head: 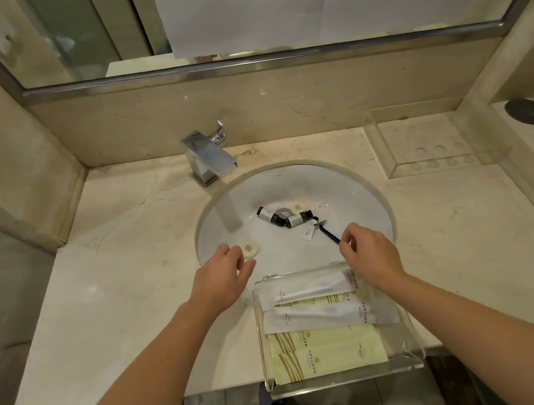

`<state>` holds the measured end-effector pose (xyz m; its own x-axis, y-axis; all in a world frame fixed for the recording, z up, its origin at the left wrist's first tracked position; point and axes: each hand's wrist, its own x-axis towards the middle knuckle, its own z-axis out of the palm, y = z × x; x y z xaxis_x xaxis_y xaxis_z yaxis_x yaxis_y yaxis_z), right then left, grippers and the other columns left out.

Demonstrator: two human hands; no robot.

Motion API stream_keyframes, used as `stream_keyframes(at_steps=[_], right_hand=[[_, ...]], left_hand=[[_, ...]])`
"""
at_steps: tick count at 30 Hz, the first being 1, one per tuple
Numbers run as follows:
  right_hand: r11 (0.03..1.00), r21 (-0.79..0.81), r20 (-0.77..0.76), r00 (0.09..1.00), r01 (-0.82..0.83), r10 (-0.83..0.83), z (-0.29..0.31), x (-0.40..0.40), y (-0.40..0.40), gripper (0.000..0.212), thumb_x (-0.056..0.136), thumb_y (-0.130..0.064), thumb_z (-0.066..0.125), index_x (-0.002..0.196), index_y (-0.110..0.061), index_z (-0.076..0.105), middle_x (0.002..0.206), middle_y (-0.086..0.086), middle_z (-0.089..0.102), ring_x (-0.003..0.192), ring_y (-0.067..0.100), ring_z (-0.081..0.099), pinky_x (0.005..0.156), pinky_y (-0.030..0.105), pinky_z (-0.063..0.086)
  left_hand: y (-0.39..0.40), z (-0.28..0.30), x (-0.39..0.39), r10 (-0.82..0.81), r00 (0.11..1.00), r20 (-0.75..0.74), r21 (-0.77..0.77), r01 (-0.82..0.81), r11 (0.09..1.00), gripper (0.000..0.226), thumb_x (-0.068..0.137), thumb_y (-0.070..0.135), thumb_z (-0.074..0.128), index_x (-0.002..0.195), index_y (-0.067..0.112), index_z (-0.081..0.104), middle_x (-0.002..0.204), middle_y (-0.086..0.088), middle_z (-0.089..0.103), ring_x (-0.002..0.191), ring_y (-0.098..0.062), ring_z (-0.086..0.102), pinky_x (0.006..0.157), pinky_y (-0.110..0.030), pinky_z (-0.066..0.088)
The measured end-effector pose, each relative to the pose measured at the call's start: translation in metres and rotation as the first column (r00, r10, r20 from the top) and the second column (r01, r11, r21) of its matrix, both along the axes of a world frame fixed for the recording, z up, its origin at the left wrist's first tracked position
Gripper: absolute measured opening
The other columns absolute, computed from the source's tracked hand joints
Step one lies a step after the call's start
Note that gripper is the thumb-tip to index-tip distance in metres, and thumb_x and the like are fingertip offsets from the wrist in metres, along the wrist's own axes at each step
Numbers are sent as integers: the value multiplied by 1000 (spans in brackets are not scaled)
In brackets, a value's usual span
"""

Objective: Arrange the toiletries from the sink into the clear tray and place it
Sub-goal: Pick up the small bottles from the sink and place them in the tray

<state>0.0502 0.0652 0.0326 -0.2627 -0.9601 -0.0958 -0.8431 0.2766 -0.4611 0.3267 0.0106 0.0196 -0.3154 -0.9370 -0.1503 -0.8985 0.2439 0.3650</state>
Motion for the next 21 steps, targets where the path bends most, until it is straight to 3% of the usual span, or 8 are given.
stream_keyframes(at_steps=[7, 14, 21], right_hand=[[970, 212, 34, 992, 115, -125, -17, 2, -34, 10, 90, -23, 50, 86, -21, 58, 79, -2, 63, 72, 21, 60, 57, 31, 46], [931, 352, 12, 995, 92, -103, -38, -2, -60, 9, 89, -23, 50, 86, -23, 58, 84, -1, 64, 76, 21, 61, 60, 30, 45], [906, 422, 1, 999, 34, -38, -66, -12, -99, 11, 89, -20, 46, 81, -22, 55, 80, -1, 61, 69, 20, 55, 56, 28, 41]], left_hand=[[-33, -16, 4, 67, 998, 15, 136, -68, 988, 18, 94, 36, 50, 91, 18, 48, 95, 1, 46, 77, -22, 55, 69, -34, 49], [-58, -39, -5, 106, 991, 77, 247, -122, 961, 20, 93, 31, 52, 103, 13, 51, 107, -4, 47, 79, -23, 52, 74, -34, 48], [-80, -64, -25, 162, 980, 115, 322, -191, 927, 23, 90, 26, 52, 109, 12, 52, 116, -8, 47, 95, -30, 56, 81, -37, 48]])
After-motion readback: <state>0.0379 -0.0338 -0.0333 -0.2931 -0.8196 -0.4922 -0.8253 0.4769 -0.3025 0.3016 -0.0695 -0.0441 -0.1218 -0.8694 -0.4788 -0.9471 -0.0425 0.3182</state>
